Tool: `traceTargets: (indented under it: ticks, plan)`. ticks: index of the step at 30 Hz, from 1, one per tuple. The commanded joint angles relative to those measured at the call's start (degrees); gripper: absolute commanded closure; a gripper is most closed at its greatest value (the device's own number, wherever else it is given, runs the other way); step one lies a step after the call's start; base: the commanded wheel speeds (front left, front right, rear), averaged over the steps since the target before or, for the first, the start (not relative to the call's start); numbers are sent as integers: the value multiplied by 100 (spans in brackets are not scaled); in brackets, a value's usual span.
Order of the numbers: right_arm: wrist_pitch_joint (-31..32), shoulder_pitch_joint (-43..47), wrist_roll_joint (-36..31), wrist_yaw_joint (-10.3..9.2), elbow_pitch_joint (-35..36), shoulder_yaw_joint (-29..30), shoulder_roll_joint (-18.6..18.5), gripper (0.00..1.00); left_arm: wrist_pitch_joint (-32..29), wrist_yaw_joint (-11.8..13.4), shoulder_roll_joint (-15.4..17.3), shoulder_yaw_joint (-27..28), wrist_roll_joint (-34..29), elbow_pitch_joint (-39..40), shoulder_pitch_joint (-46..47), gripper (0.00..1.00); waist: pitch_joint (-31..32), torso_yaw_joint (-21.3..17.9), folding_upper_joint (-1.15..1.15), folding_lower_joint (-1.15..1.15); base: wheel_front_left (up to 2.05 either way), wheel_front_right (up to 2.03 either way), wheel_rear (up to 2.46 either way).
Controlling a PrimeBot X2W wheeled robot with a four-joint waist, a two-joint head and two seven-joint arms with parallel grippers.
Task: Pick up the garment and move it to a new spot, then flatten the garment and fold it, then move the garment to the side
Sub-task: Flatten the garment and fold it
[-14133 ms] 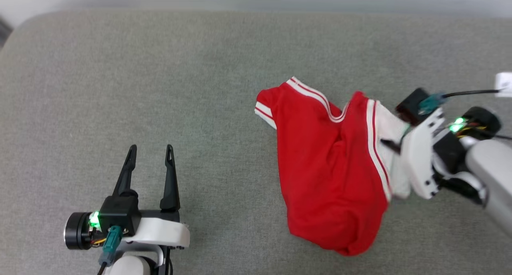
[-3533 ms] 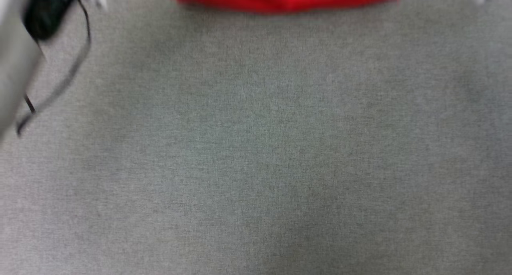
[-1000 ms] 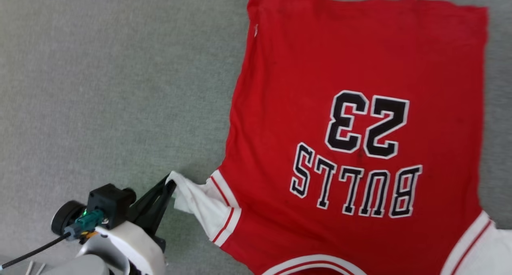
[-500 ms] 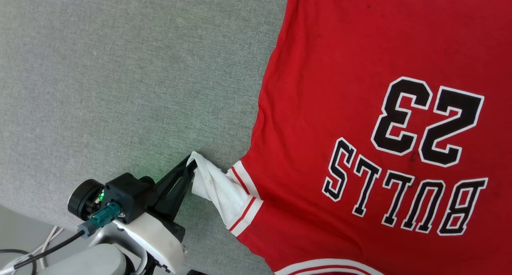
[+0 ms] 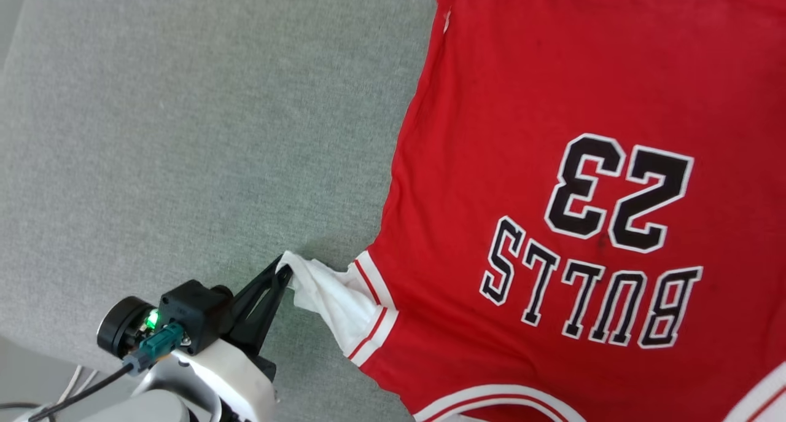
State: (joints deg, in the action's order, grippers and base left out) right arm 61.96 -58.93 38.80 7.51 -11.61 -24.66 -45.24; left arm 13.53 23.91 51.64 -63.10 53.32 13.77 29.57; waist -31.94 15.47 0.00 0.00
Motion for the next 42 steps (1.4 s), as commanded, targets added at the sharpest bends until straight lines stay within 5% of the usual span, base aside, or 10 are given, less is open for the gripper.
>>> traceTargets:
  ticks: [1, 9, 18, 27, 32, 33, 34, 35, 42]
  plan:
    - [-47, 93, 74, -4, 68, -48, -81, 100, 13, 34, 22, -3, 32, -4, -71, 100, 364, -208, 0, 0, 0, 0, 0]
    - [-573, 998, 737, -4, 1011, -332, -998, 100, 30, 185, 296, -12, 249, 94, -466, 100, 1139, -689, 0, 0, 0, 0, 0]
    - [-1455, 3511, 1403, -4, 1410, 252, -1876, 100, -15, 284, 542, -50, 354, 244, -718, 100, 1551, -1151, 0, 0, 0, 0, 0]
    - [-2325, 6358, 1486, -4, 1070, 886, -1418, 100, -64, 344, 655, -82, 347, 334, -804, 100, 1648, -1380, 0, 0, 0, 0, 0]
    - [-2568, 6997, 1393, -4, 1035, 1149, -944, 100, -102, 356, 657, -102, 328, 336, -772, 100, 1644, -1432, 0, 0, 0, 0, 0]
    - [-2610, 7017, 1352, -4, 1059, 1213, -865, 87, -103, 357, 642, -103, 329, 330, -762, 100, 1653, -1447, 0, 0, 0, 0, 0]
    - [-2655, 6997, 1294, -4, 1090, 1299, -808, 31, -111, 358, 632, -104, 328, 328, -755, 100, 1662, -1462, 0, 0, 0, 0, 0]
    - [-2664, 6960, 1265, -4, 1122, 1393, -779, 0, -118, 355, 622, -111, 330, 327, -751, 100, 1672, -1472, 0, 0, 0, 0, 0]
    - [-2677, 6400, 1014, -3, 1938, 2328, -1040, 0, -157, 338, 584, -131, 273, 332, -670, 100, 1694, -1450, 0, 0, 0, 0, 0]
